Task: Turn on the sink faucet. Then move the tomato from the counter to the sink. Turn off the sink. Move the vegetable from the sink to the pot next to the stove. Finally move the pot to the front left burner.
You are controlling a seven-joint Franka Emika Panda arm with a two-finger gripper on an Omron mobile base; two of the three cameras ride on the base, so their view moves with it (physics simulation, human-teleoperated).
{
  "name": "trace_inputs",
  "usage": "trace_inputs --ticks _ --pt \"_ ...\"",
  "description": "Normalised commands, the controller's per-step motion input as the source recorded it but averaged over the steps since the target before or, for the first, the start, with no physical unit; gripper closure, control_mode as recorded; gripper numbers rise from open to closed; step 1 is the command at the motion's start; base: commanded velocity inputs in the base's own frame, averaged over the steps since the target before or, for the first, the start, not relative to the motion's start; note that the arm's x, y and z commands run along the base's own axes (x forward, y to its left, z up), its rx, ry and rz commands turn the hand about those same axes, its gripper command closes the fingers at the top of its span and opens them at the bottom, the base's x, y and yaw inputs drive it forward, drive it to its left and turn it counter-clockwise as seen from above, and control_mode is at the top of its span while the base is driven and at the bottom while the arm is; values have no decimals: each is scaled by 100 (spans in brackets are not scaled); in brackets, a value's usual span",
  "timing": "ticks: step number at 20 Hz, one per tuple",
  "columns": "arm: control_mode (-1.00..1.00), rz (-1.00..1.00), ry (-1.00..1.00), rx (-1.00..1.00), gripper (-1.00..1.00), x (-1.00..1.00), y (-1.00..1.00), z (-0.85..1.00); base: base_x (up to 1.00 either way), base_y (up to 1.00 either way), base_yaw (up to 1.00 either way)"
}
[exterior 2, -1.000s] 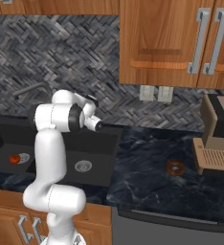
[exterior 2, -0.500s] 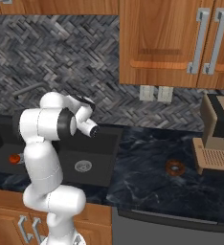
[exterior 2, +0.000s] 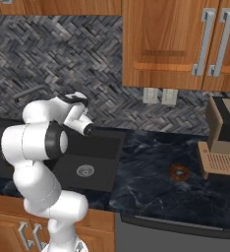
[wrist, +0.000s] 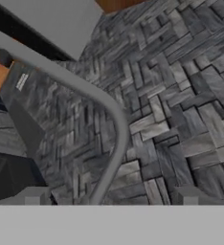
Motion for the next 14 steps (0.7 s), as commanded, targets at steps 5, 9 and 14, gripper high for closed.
trace_inputs --ticks 5,9,14 --pt "-100 -4 12 -3 -100 -11 2 65 0 0 0" --pt "-100 -6 25 -7 -100 -17 16 46 0 0 0" --pt "-100 -10 32 -6 -100 -24 29 34 0 0 0"
